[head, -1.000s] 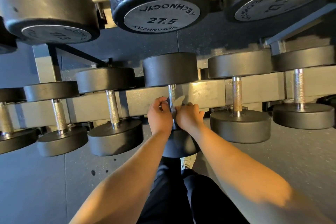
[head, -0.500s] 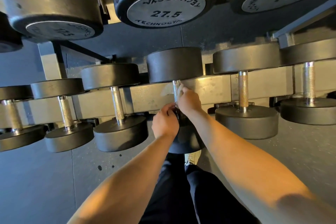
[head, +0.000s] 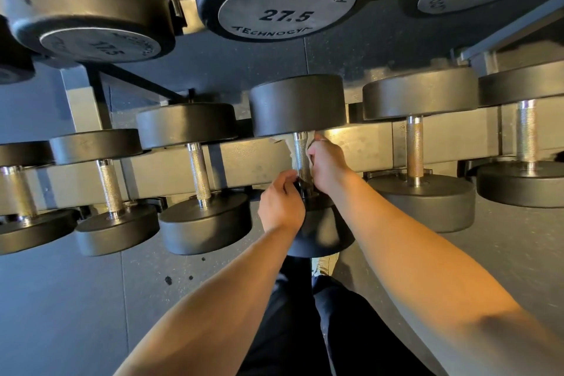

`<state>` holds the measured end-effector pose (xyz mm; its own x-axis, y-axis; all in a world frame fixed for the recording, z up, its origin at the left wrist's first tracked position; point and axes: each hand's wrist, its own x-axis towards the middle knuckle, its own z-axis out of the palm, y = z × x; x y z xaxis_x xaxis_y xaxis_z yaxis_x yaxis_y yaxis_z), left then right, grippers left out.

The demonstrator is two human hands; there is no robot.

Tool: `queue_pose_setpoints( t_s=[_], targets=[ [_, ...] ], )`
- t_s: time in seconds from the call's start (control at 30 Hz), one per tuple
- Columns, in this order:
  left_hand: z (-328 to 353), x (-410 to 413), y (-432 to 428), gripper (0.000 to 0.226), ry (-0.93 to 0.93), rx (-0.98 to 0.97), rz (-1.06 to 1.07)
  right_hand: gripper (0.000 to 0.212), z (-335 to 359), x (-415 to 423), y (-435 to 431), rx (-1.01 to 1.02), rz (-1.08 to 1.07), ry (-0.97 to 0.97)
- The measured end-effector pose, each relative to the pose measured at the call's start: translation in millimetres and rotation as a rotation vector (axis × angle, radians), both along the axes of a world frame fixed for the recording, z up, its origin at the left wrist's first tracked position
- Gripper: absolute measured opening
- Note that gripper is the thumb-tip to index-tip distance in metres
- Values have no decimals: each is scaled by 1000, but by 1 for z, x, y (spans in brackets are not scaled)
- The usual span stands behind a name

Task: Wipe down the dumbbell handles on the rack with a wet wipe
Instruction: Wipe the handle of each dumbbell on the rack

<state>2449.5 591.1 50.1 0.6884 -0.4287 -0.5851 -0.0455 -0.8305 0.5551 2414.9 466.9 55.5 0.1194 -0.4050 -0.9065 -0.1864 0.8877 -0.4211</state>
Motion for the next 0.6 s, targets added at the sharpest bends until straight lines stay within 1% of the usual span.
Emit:
queue_pose_setpoints(
  t_s=[0.07, 0.1, 0.13, 0.23, 0.3, 0.4, 0.5, 0.57, 0.6],
  targets=[
    [-1, 0, 1, 35, -10, -10, -4, 19, 4, -3, 1, 57, -87, -46],
    [-1, 0, 1, 36, -15, -11, -4, 16, 4, -5, 3, 78, -102, -52],
    [-1, 0, 0, 36, -18, -6, 0, 19, 4, -5, 6, 92, -90, -54],
    [1, 0, 0, 34, -25, -26, 22, 36, -2, -5, 19, 68, 46, -37],
    [1, 0, 1, 35, -32, -53, 28, 42, -2, -5, 22, 70, 114, -2],
    [3, -1, 2, 35, -26, -67, 42, 44, -2, -7, 22, 62, 236, 49],
    [4, -1, 2, 37, -16, -68, 64, 38, -1, -10, 25, -11, 409, 76],
    [4, -1, 2, 38, -15, -67, 66, 44, -1, -13, 28, -45, 486, 74],
    [4, -1, 2, 37, -15, -70, 62, 47, -1, -15, 29, -52, 469, 62]
  ],
)
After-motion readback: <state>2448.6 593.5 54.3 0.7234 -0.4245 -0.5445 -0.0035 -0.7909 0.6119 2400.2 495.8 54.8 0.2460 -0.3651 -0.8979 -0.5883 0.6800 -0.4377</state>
